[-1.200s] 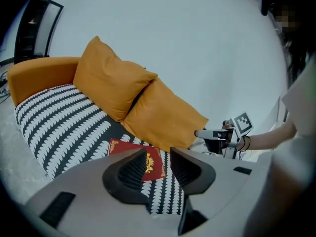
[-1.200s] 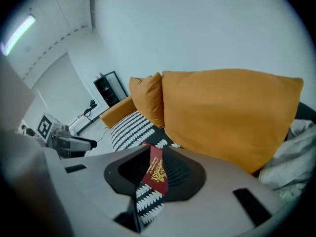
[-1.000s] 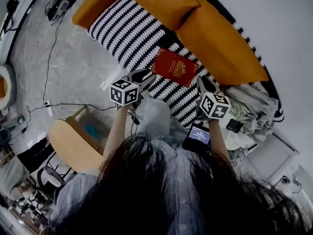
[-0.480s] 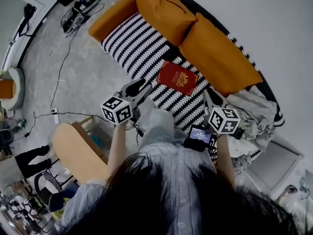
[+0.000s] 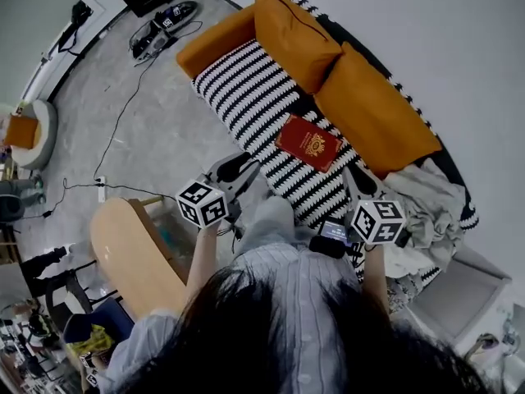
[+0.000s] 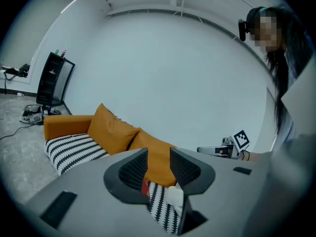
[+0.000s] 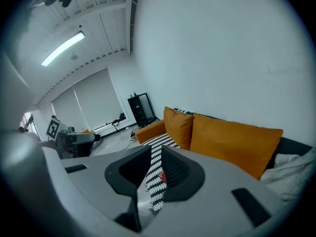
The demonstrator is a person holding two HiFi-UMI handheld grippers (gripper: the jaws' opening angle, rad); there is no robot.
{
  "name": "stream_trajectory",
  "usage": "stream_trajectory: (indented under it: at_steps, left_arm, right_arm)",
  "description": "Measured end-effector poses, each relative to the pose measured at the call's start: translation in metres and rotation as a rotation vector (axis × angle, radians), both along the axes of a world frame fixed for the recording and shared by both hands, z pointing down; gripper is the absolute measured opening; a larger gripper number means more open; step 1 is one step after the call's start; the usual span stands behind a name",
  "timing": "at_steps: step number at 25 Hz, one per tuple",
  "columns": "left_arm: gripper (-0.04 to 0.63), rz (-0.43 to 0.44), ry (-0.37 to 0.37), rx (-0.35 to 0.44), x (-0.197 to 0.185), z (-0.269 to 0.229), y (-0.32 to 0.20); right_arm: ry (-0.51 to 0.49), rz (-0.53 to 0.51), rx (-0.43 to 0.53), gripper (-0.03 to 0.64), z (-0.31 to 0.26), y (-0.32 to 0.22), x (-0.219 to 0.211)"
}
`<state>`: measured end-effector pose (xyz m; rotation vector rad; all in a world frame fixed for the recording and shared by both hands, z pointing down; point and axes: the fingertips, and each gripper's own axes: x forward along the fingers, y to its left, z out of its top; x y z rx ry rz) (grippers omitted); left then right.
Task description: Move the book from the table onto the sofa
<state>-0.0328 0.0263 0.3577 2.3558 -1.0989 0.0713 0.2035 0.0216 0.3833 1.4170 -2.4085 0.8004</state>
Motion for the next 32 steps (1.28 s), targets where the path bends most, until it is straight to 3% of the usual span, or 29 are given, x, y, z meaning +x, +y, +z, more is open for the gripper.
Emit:
stream_trajectory:
  at_steps: [7,12,20,25,32]
  left_arm:
    - [0.141,-0.128,-0.008,0.016,-0.033,-0.005,0.047]
    - [0.129,-0.282,-0.007,0.007,-0.067,-0.009,0.091]
    - [0.12,-0.421,-0.022,-0.005,-0.118,-0.019,0.15]
    - [0.114,-0.427,-0.025,0.003,-0.144,-0.025,0.182]
    - [0.109,-0.411,-0.126,-0.044,-0.187,-0.01,0.25]
  right_arm:
    - [0.006,-0.098,0.007,0.072,0.002,0.022,-0.024]
    - [0.043,-0.22,0.001,0.071,0.007,0.033,-0.05]
    - [0.043,-0.377,0.049,0.067,-0.012,0.042,-0.116]
    - [0.01,-0.4,0.061,0.064,-0.022,0.066,-0.167]
    - [-0.005,-0.396,0.049,0.061,-0.028,0.127,-0.217]
